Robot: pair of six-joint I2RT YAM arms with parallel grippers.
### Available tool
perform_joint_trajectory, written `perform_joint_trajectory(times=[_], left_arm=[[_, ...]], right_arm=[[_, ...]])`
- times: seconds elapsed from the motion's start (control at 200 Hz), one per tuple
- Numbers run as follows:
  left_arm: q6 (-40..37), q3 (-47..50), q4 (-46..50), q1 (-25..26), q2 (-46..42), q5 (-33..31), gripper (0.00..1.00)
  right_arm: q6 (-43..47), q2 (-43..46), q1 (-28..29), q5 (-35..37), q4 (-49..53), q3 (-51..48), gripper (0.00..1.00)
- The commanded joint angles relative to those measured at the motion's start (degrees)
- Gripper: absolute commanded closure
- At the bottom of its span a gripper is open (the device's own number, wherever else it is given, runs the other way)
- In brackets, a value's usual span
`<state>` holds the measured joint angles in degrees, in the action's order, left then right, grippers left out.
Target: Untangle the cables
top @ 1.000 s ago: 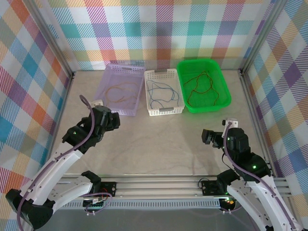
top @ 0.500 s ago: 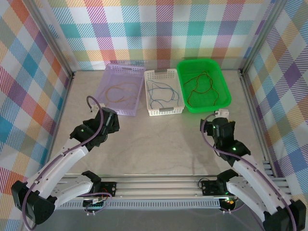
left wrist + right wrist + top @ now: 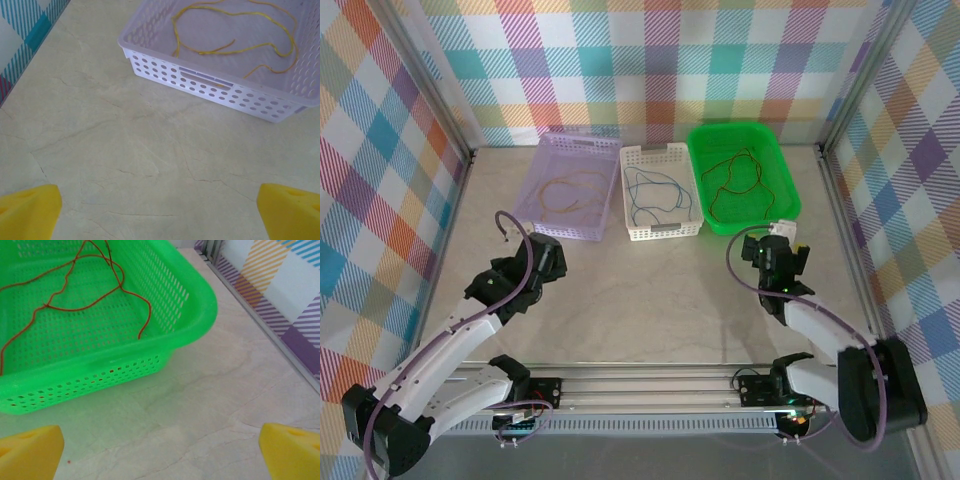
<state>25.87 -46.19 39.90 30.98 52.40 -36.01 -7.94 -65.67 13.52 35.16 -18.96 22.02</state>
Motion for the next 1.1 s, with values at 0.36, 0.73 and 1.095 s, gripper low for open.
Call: perform_joint_trajectory(times=[0.36,0.73,1.095], left_arm=[[4.78,6.81,-6.83,-0.12,-1.96,-7.16,0.0],[-0.08,11.17,-13.07,-0.22,-2.36,-7.21,0.0],[-19.4,14.36,-31.84,-6.0,7.59,0.02,0.0]], right_arm=[[8.77,-20.56,-6.09,-17.02,-21.44,5.44,0.0],[5.68,-22.15,-10.82,-24.18,-31.37,0.03,0.0],[5.75,-22.09,-10.81,-24.3,-31.54,-0.05,0.0]])
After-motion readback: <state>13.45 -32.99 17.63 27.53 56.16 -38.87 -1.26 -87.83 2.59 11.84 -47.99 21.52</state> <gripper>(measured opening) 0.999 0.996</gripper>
